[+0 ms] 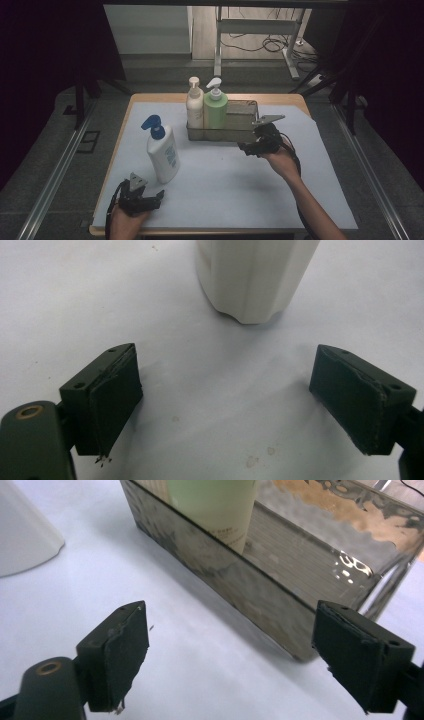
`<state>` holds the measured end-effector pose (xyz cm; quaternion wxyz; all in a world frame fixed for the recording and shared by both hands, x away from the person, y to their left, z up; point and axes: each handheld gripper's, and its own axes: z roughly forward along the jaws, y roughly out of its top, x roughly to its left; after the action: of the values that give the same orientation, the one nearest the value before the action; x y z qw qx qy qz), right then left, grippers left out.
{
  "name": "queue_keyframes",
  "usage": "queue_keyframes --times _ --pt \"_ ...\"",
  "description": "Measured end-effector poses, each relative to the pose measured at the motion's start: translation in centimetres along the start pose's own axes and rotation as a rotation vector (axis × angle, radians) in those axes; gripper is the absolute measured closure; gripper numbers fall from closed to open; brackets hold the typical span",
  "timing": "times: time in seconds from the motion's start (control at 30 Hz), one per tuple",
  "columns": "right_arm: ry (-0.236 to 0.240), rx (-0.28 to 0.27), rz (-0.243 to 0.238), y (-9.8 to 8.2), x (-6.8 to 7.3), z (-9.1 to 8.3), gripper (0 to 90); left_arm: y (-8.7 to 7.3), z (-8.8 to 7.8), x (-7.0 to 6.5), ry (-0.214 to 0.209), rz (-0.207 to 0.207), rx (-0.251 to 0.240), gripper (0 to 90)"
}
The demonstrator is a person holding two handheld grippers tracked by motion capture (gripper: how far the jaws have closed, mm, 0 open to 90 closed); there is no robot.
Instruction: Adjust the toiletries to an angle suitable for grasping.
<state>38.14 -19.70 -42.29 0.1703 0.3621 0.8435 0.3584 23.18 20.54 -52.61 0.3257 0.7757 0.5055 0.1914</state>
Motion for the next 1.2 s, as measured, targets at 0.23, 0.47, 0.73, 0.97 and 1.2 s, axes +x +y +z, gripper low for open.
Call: queue_keyframes --times 0.23,0.47,0.73,0.97,1.2 --pt "0.004 -0.008 -0.01 -1.2 0.2 -1.7 12.1 0.0 0.0 0.0 0.0 -0.001 0.001 12.7" --pt "0.002 -0.013 -0.023 -2.4 0.5 -3.0 1.6 0.0 0.0 0.0 0.0 -0.001 0.002 12.7" --pt "-0.009 -0.007 -0.022 -4.4 0.5 -4.3 0.1 0.0 0.0 0.0 0.0 -0.001 0.003 12.7" --pt "-0.036 -0.007 0.01 -6.9 0.2 -5.0 0.0 0.1 0.0 0.0 0.0 0.0 0.005 12.6" --pt "-0.048 -0.003 0.045 -9.5 0.1 -5.1 0.0 0.1 0.0 0.0 0.001 -0.001 0.004 12.6"
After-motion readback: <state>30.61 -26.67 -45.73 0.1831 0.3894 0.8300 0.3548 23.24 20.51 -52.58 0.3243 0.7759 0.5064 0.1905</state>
